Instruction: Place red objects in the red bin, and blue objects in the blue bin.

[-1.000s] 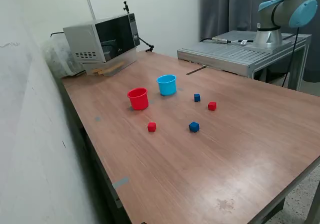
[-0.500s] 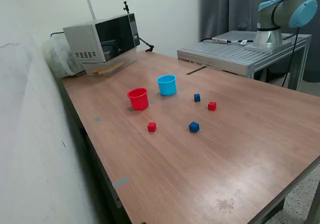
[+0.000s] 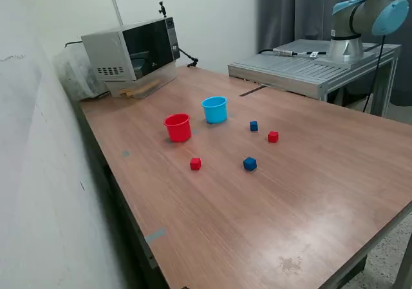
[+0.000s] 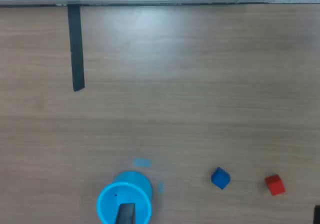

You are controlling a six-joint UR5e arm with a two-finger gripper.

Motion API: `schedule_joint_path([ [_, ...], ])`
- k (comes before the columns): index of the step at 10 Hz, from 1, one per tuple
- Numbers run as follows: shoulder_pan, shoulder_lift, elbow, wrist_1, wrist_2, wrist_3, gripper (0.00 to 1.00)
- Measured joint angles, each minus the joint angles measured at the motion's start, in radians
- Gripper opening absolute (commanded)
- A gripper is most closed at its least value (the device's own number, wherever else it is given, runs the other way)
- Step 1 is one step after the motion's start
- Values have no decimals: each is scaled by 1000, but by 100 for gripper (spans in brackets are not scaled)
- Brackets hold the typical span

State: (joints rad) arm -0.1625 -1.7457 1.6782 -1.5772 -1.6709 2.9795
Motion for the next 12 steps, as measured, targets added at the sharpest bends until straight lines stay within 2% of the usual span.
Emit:
schedule_joint_path([
  [2, 37, 12, -2, -17, 13, -1, 100],
  [4, 163, 62, -19, -87, 23, -1, 100],
  [7, 346, 203, -74, -167, 31, 7, 100],
  [9, 400, 335, -123, -206, 35, 7, 100],
  [12, 423, 553, -199, -295, 47, -12, 100],
])
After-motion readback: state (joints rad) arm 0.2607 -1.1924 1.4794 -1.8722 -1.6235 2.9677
